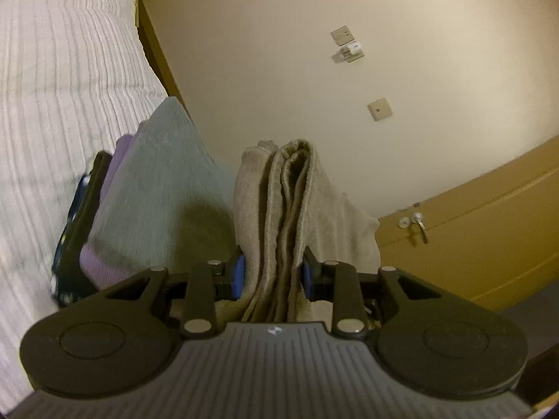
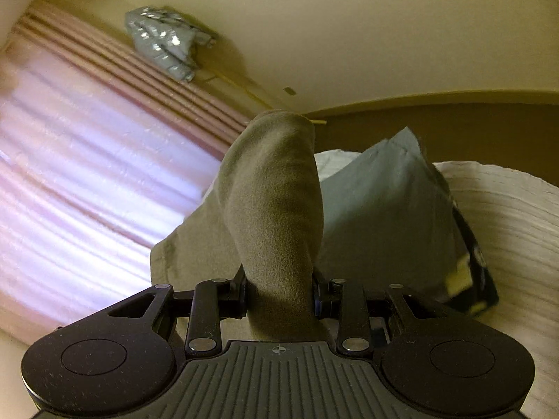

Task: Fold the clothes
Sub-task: 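Carry the leggings bundle with both tools onto the clothes stack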

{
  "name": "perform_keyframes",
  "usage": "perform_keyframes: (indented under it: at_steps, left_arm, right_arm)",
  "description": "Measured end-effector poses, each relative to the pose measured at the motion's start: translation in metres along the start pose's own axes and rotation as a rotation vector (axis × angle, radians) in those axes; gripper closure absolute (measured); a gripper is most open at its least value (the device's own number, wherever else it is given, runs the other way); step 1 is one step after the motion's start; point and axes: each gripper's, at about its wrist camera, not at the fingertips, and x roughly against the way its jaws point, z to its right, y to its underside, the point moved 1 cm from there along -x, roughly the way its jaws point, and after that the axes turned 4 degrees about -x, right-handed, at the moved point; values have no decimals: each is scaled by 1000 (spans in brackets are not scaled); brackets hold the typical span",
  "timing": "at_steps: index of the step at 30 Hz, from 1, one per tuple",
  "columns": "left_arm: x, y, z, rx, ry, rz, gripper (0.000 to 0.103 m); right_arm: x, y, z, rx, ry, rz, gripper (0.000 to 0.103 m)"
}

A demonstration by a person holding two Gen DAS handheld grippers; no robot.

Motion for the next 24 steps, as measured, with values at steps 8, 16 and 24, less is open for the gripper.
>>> perform_keyframes:
  at_steps: [8, 16, 24]
  left_arm:
    - [-68, -37, -38, 20, -71, -47, 77]
    - [-78, -45, -79, 108, -200, -21, 72]
    - [-19, -20, -24, -106, -220, 88, 99]
  right_arm:
    - [-69, -44, 37, -58, 34, -45, 72]
    - [-119, -49, 62, -52, 125, -100, 57]
    - [-51, -8, 29, 231, 210, 95, 57]
